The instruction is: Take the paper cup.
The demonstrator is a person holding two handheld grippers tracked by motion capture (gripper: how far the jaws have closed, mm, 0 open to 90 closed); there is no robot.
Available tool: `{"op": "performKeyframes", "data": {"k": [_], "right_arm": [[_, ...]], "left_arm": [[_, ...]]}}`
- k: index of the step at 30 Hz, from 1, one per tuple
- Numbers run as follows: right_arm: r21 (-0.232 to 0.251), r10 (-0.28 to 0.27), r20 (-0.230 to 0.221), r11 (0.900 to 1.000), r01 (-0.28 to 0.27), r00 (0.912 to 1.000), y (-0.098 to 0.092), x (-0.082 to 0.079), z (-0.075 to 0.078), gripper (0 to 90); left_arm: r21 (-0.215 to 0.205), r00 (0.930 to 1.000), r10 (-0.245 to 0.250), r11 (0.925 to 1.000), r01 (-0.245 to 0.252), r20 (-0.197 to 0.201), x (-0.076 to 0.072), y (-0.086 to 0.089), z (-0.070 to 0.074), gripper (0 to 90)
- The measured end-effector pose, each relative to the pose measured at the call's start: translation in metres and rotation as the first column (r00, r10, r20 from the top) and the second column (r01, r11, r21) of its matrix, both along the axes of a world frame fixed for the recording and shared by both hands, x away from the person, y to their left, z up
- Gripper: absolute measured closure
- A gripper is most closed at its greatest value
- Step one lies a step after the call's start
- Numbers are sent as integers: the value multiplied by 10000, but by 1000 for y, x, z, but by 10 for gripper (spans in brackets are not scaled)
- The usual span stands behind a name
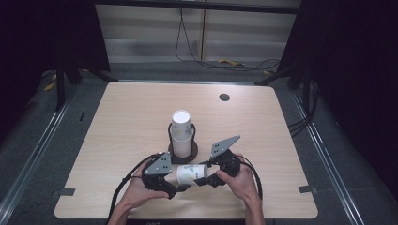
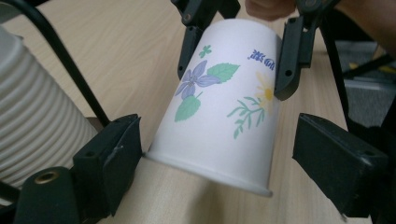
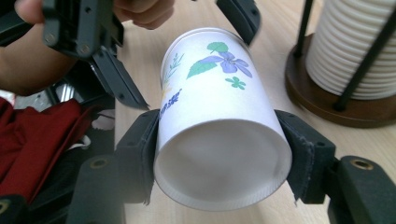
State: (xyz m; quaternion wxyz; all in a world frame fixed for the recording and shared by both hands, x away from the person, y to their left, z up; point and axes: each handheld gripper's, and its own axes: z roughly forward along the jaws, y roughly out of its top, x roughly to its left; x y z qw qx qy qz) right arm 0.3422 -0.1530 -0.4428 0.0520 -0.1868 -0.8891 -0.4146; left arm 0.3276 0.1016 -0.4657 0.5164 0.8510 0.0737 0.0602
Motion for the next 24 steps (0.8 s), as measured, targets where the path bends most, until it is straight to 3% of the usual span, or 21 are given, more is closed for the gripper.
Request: {"op": "performKeyframes", "data": {"k": [6,11,15,24], "right_arm": [[263,-478,50,9985,477,9988,-7,0,-3,363],[497,-815,137,9955,807,9966,-11,0,-4,362],[701,-935,140,9933,923,9955,-14,0,-6,362],[1125,-1332,234,9851,1298,9908,-17,0,-11,362]], "left_arm": [[-449,9997,207,9988,-211,-111,0,8,1,157],[-934,9964,825,9921,-839,-186,-2,13,-4,158],[-1259,9959,846,9881,-881,-330,-1,16,-6,158],[-1443,9912,1287,9807,-1319,-311,-1,23,-10,158]]}}
